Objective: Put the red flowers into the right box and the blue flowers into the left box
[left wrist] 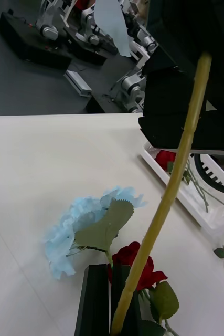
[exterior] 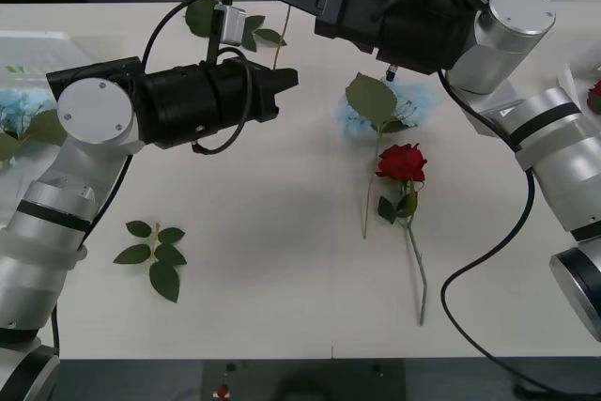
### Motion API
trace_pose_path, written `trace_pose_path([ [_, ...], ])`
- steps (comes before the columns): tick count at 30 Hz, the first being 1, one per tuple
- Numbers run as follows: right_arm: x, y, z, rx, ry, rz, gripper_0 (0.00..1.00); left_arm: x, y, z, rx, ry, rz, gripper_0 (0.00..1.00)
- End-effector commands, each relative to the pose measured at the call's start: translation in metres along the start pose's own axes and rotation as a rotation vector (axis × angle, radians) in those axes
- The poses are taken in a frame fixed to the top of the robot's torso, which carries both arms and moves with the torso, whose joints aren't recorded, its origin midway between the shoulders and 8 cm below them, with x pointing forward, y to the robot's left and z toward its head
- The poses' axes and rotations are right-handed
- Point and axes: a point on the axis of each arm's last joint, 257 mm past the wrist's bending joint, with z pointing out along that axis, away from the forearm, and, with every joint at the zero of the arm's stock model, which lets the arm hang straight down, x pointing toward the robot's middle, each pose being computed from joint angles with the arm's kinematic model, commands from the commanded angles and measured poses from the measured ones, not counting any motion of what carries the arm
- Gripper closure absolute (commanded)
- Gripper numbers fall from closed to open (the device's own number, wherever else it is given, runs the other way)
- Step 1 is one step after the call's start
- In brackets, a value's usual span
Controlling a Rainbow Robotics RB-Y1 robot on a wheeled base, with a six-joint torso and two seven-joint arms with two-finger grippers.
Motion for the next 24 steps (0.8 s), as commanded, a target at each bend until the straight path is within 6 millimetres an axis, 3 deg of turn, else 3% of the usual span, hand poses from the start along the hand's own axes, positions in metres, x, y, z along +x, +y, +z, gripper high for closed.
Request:
trace_pose_path([
  [1, -0.021, 0.019, 0.009, -0.034, -0.006, -0.014, 1.0, -0.015, -0.006, 0.001, 0.01, -0.015, 0.041, 1.0],
  [3, -0.022, 0.016, 0.005, -0.026, -0.004, -0.02, 0.96, -0.016, -0.006, 0.0, 0.012, -0.018, 0.032, 1.0],
  [5, -0.021, 0.012, 0.002, -0.014, 0.008, -0.029, 0.57, -0.016, -0.006, 0.0, 0.015, -0.02, 0.024, 1.0],
  [6, -0.02, 0.009, -0.001, -0.003, 0.018, -0.041, 0.45, -0.017, -0.007, 0.0, 0.017, -0.021, 0.018, 1.0],
  [7, -0.019, 0.005, -0.003, 0.008, 0.028, -0.051, 0.35, -0.017, -0.006, -0.001, 0.016, -0.021, 0.014, 1.0],
  [10, -0.02, 0.0, -0.01, 0.024, 0.04, -0.073, 0.21, -0.019, -0.007, -0.004, 0.023, -0.025, -0.005, 1.0],
  [13, -0.021, -0.003, -0.015, 0.032, 0.048, -0.083, 0.16, -0.024, -0.003, -0.012, 0.027, -0.027, -0.026, 1.0],
  [17, -0.018, -0.007, -0.023, 0.046, 0.097, -0.119, 0.12, -0.036, 0.007, -0.04, 0.047, -0.008, -0.094, 1.0],
  [24, 0.007, -0.017, -0.041, 0.087, 0.258, -0.101, 0.12, -0.048, 0.048, -0.113, -0.031, 0.104, -0.18, 1.0],
])
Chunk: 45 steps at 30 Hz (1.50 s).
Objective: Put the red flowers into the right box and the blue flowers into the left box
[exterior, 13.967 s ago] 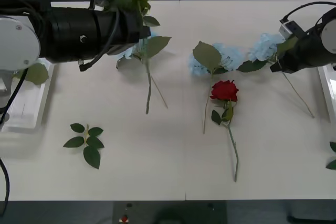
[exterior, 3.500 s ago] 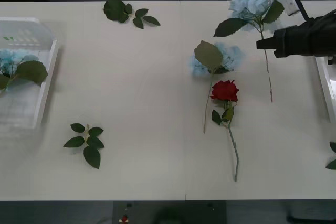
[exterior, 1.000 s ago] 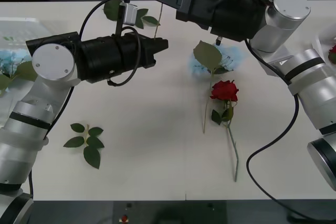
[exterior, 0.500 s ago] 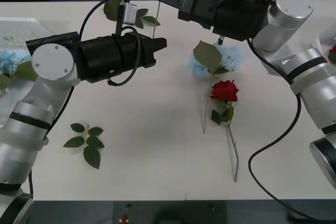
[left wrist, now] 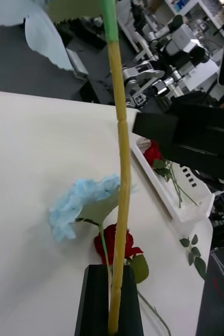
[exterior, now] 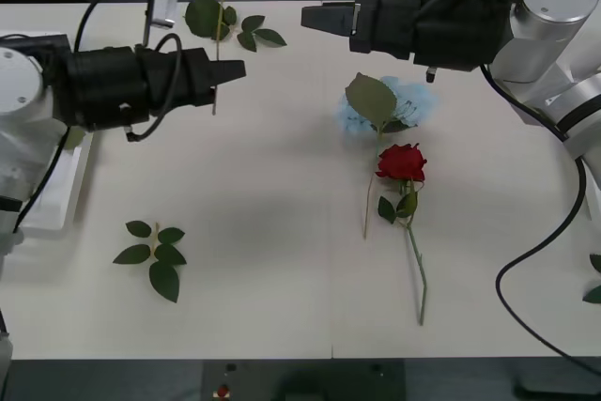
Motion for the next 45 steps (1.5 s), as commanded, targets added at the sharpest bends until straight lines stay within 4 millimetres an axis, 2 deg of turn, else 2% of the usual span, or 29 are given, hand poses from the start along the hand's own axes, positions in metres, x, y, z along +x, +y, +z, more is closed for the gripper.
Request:
trace_pose_path([
  [1, -0.01, 0.01, -0.005, 0.003, 0.098, 0.014, 0.12, -0.024, 0.019, -0.05, -0.079, 0.054, 0.01, 1.0],
  [7, 0.019, 0.007, -0.022, 0.091, 0.256, 0.179, 0.12, -0.029, 0.056, -0.114, -0.243, 0.145, -0.027, 1.0],
  [12, 0.049, 0.008, -0.031, 0.232, 0.329, 0.36, 0.12, -0.045, 0.098, -0.184, -0.462, 0.175, -0.017, 1.0],
  [13, 0.049, 0.008, -0.031, 0.232, 0.329, 0.36, 0.12, -0.045, 0.098, -0.184, -0.462, 0.175, -0.017, 1.0],
  [14, 0.069, 0.007, -0.042, 0.303, 0.385, 0.402, 0.12, -0.053, 0.112, -0.211, -0.548, 0.181, -0.001, 1.0],
  [16, 0.087, 0.006, -0.056, 0.372, 0.445, 0.41, 0.12, -0.062, 0.125, -0.238, -0.635, 0.181, 0.017, 1.0],
  [17, 0.092, 0.004, -0.061, 0.395, 0.46, 0.413, 0.12, -0.064, 0.128, -0.246, -0.658, 0.18, 0.021, 1.0],
  [18, 0.101, 0.005, -0.07, 0.436, 0.494, 0.422, 0.12, -0.069, 0.137, -0.264, -0.718, 0.182, 0.033, 1.0],
  [21, 0.115, 0.0, -0.088, 0.514, 0.55, 0.443, 0.12, -0.073, 0.15, -0.285, -0.802, 0.188, 0.051, 1.0],
  [22, 0.126, -0.003, -0.102, 0.572, 0.598, 0.455, 0.12, -0.075, 0.16, -0.299, -0.864, 0.197, 0.06, 1.0],
  [23, 0.13, -0.004, -0.11, 0.607, 0.62, 0.467, 0.12, -0.075, 0.164, -0.305, -0.894, 0.202, 0.065, 1.0],
  [29, 0.161, -0.011, -0.16, 0.827, 0.725, 0.554, 0.12, -0.062, 0.198, -0.365, -1.088, 0.212, 0.083, 1.0],
  [32, 0.182, -0.014, -0.181, 0.92, 0.754, 0.582, 0.12, -0.046, 0.212, -0.385, -1.148, 0.226, 0.091, 1.0],
  [35, 0.204, -0.019, -0.194, 0.998, 0.765, 0.576, 0.12, -0.027, 0.217, -0.403, -1.175, 0.255, 0.08, 1.0],
  [41, 0.236, -0.039, -0.199, 1.113, 0.748, 0.487, 0.12, 0.004, 0.22, -0.428, -1.224, 0.293, 0.1, 1.0],
  [45, 0.25, -0.047, -0.194, 1.132, 0.744, 0.462, 0.12, 0.02, 0.225, -0.428, -1.231, 0.314, 0.095, 1.0],
])
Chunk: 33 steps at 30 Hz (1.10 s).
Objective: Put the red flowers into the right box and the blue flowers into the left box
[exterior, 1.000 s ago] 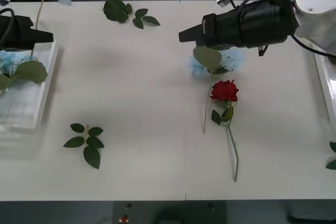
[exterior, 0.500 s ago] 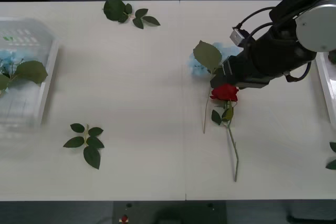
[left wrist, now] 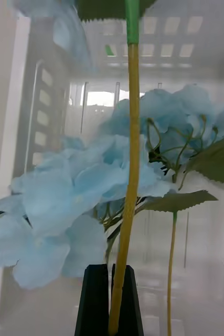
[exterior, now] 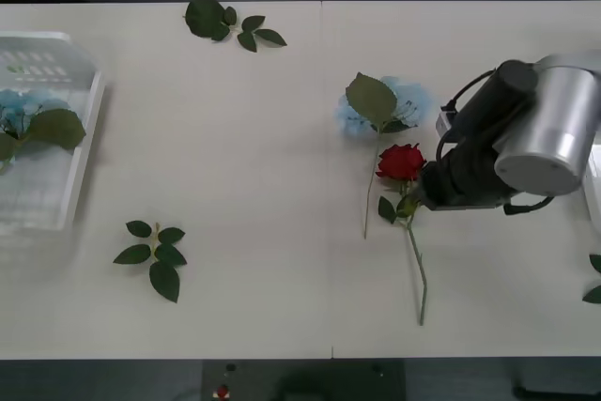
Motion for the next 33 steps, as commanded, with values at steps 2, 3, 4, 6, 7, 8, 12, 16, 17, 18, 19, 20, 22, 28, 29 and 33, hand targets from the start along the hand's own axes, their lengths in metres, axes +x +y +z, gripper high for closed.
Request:
trace_pose_path([
  [2, -0.016, 0.019, 0.005, -0.019, -0.049, 0.043, 0.12, -0.014, 0.013, -0.009, -0.045, -0.027, 0.064, 1.0],
  [3, -0.017, 0.019, 0.009, -0.014, -0.051, 0.043, 0.12, -0.013, 0.013, -0.008, -0.047, -0.024, 0.062, 1.0],
  [4, -0.016, 0.02, 0.012, -0.013, -0.052, 0.042, 0.12, -0.011, 0.014, -0.007, -0.049, -0.018, 0.058, 1.0],
  [6, -0.017, 0.019, 0.021, 0.0, -0.06, 0.04, 0.12, -0.007, 0.014, -0.004, -0.048, -0.008, 0.055, 0.97],
  [7, -0.017, 0.019, 0.026, 0.008, -0.067, 0.038, 0.12, -0.005, 0.014, -0.001, -0.047, -0.003, 0.054, 0.92],
  [8, -0.018, 0.019, 0.029, 0.011, -0.07, 0.034, 0.12, -0.004, 0.013, 0.0, -0.046, -0.001, 0.055, 0.85],
  [12, -0.018, 0.021, 0.038, 0.022, -0.071, 0.03, 0.12, -0.003, 0.011, 0.001, -0.038, -0.002, 0.047, 0.41],
  [16, -0.019, 0.019, 0.05, 0.04, -0.076, 0.029, 0.12, -0.002, 0.008, 0.0, -0.024, 0.003, 0.042, 0.2],
  [17, -0.019, 0.019, 0.054, 0.045, -0.076, 0.027, 0.12, 0.001, 0.004, -0.001, -0.007, 0.016, 0.034, 0.15],
  [18, -0.02, 0.018, 0.056, 0.05, -0.075, 0.027, 0.12, 0.002, 0.001, -0.003, 0.01, 0.022, 0.028, 0.1],
  [19, -0.021, 0.018, 0.058, 0.053, -0.076, 0.029, 0.12, 0.003, -0.004, -0.005, 0.037, 0.028, 0.018, 0.05],
  [20, -0.021, 0.017, 0.06, 0.058, -0.076, 0.028, 0.12, 0.005, -0.01, -0.009, 0.07, 0.04, 0.007, 0.0],
  [22, -0.022, 0.018, 0.065, 0.065, -0.075, 0.023, 0.12, 0.006, -0.022, -0.015, 0.125, 0.057, -0.004, 0.0],
  [28, -0.021, 0.016, 0.079, 0.069, -0.084, -0.001, 0.12, 0.003, -0.08, -0.05, 0.38, 0.092, -0.021, 0.0],
  [29, -0.021, 0.016, 0.08, 0.069, -0.085, -0.003, 0.12, 0.001, -0.087, -0.053, 0.404, 0.092, -0.019, 0.0],
  [33, -0.017, 0.012, 0.086, 0.082, -0.08, -0.01, 0.12, -0.01, -0.136, -0.068, 0.57, 0.084, 0.019, 0.0],
])
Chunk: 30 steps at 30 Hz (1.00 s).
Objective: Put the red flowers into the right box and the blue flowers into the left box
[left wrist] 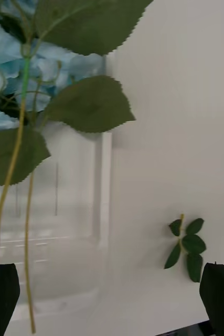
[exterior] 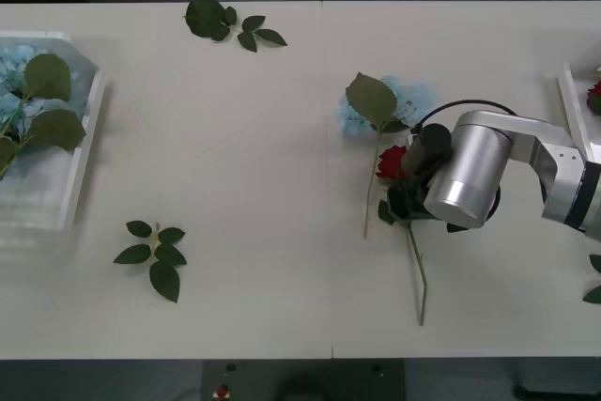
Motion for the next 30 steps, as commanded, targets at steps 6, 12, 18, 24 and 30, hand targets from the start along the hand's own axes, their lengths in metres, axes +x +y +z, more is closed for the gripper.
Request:
trace_pose_path([
  [6, 0.001, -0.001, 0.006, 0.011, 0.005, -0.029, 0.12, -0.043, -0.114, 0.028, 0.279, -0.082, 0.225, 0.0],
  [12, 0.0, 0.0, 0.009, 0.017, 0.004, -0.037, 0.53, -0.053, -0.174, 0.071, 0.399, -0.178, 0.343, 0.0],
  [18, -0.002, 0.001, 0.012, 0.022, -0.001, -0.047, 0.88, -0.05, -0.235, 0.098, 0.499, -0.197, 0.482, 0.0],
  [24, -0.002, 0.001, 0.012, 0.024, -0.004, -0.056, 1.0, -0.054, -0.275, 0.102, 0.587, -0.263, 0.527, 0.0],
  [30, -0.01, -0.006, 0.008, 0.024, -0.009, -0.039, 1.0, -0.048, -0.3, 0.11, 0.646, -0.299, 0.553, 0.0],
])
